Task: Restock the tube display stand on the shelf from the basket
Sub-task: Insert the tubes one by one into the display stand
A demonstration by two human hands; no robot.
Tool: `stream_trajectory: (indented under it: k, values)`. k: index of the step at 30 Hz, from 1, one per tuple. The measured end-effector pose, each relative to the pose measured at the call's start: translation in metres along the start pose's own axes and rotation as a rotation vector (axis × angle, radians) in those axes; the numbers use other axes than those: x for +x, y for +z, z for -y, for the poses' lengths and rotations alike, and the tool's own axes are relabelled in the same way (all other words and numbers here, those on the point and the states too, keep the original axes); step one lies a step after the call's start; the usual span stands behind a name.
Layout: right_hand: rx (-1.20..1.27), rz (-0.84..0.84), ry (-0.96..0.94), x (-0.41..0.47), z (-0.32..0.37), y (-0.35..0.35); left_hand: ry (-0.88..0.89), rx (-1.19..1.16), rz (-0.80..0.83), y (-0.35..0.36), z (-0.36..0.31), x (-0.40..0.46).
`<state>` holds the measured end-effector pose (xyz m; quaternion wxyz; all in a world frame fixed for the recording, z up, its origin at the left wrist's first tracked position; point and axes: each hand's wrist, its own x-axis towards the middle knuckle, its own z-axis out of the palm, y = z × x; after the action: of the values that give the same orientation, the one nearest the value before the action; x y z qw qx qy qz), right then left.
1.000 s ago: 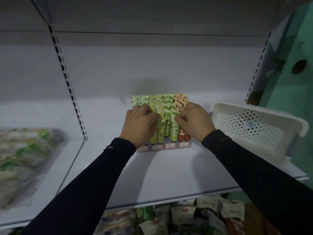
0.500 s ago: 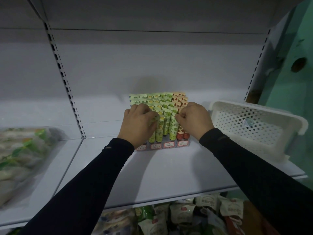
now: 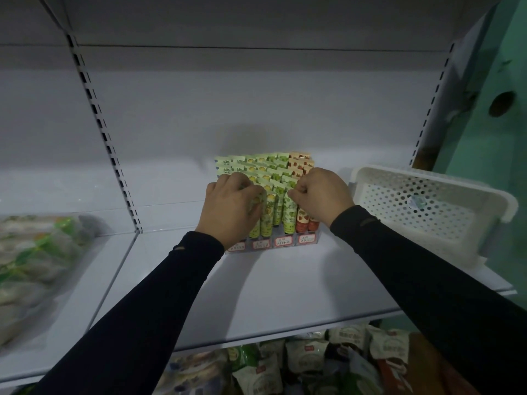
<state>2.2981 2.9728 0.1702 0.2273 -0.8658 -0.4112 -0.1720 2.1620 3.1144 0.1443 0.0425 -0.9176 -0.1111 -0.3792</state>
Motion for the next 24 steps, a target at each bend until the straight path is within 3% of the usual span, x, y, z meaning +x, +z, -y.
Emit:
stream_trajectory:
  k: [6,14,17,24]
  values:
    - [-0.041,0.025,-0.049,0.002,-0.001,-0.007,-0.011,0.0,0.013,0.0,0.0,0.0]
    - [0.11,-0.098,-0.087,0.0,0.001,-0.008,-0.023,0.011,0.028,0.0,0.0,0.001]
    - [0.117,-0.066,-0.149,0.002,0.007,-0.003,-0.022,0.013,0.029,0.001,0.0,0.001]
    - [0.1,-0.078,-0.109,0.019,0.012,0.008,-0.017,0.002,0.007,0.002,0.001,0.001]
